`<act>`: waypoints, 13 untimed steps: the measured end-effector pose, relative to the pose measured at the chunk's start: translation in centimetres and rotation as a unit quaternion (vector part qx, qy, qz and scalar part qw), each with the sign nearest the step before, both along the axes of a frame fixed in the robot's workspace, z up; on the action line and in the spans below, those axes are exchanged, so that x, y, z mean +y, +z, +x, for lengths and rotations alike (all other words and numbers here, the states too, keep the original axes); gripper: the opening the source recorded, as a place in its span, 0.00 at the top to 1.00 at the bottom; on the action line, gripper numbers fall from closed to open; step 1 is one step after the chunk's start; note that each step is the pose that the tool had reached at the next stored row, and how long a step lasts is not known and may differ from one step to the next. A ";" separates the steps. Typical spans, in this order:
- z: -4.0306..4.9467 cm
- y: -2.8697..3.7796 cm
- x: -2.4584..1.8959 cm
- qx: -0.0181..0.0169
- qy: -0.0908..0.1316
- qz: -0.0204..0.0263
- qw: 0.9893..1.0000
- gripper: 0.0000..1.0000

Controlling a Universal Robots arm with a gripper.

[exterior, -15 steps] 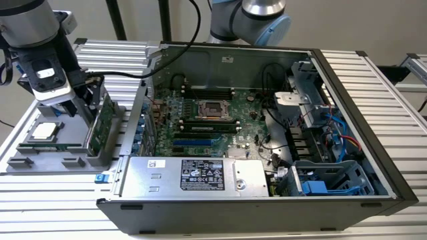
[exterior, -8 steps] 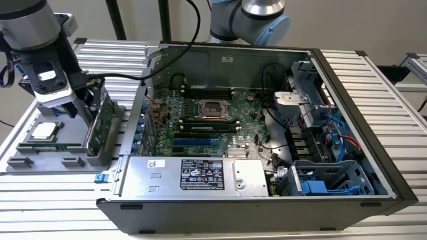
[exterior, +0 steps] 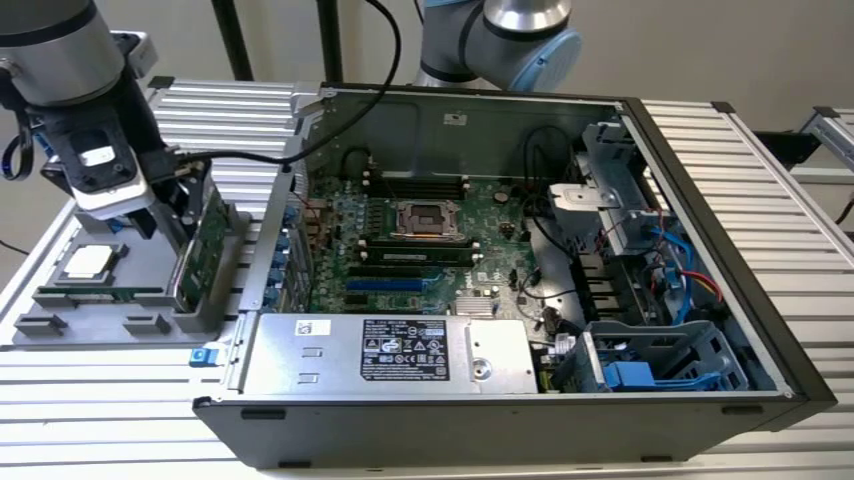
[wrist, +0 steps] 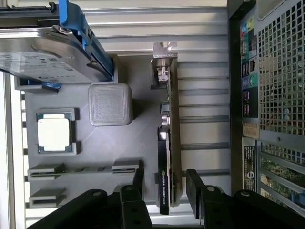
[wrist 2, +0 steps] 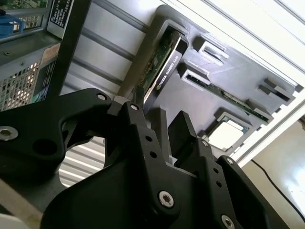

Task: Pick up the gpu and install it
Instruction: 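Pick up the gpu and move the gpu toward the slot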

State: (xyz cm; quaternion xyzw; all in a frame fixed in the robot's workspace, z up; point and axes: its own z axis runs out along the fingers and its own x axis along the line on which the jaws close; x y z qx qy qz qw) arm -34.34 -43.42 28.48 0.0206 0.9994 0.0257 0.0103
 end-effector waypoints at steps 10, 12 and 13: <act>0.00 -0.57 0.00 0.000 0.000 0.000 1.000 0.00; 0.01 -0.66 0.00 0.000 0.000 0.000 1.000 0.00; 0.02 -0.72 0.01 0.000 0.000 0.000 1.000 0.00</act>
